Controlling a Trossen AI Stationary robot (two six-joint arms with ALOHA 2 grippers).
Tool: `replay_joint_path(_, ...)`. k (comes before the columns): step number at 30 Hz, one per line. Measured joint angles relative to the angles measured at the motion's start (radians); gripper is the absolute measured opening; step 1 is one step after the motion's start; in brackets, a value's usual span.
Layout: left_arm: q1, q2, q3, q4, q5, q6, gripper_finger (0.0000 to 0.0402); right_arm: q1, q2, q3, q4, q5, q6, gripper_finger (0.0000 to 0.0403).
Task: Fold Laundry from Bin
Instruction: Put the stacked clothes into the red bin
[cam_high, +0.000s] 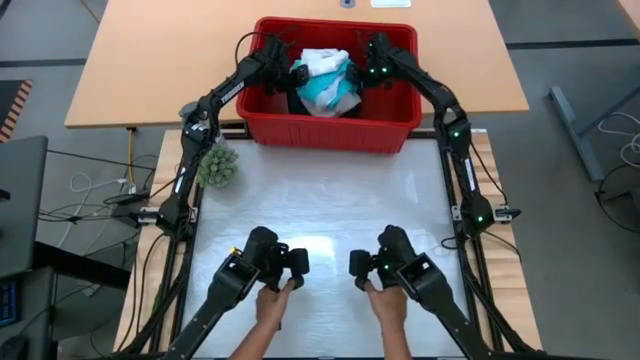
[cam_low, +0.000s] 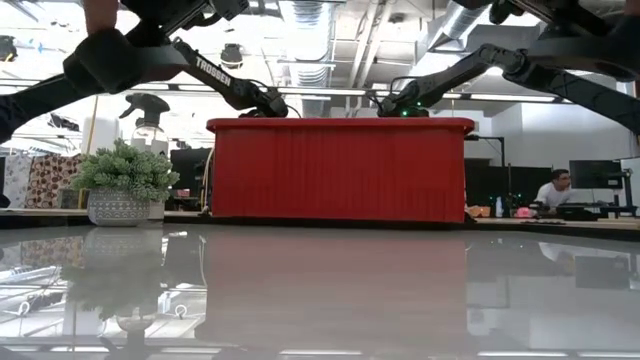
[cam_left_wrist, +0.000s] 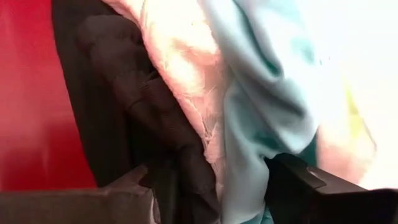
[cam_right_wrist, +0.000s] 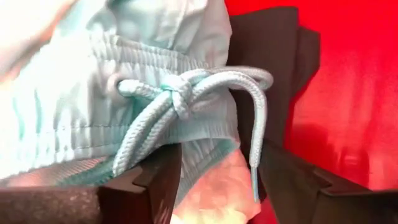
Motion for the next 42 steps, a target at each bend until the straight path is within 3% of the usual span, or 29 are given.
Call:
replay_joint_path(13, 0.003, -0.001, 0.0, -0.042, 0.0, 0.182, 0.019, -0.008, 0.0, 0.0, -0.002, -0.025, -0.011, 0.0225)
replay_joint_path(22, 0.024, -0.002, 0.0, -0.094, 0.109, 0.283, 0.0291, -0.009, 0.0, 0.0, -0.003, -0.059, -0.039, 0.0236)
replay_joint_path(29, 0.056, -0.002, 0.006, -0.143, 0.105, 0.273, 0.0345, -0.012, 0.0, 0.0, -0.001, -0.061, -0.07, 0.0242)
replay_joint_path(35, 0.077, -0.003, 0.024, -0.174, 0.142, 0.183, 0.0348, -0.029, -0.001, 0.014, -0.002, -0.064, -0.071, 0.0242)
replay_joint_path(42, 0.08, -0.003, 0.046, -0.229, 0.089, 0.166, 0.0348, -0.05, -0.024, 0.024, 0.051, -0.084, -0.071, 0.0242)
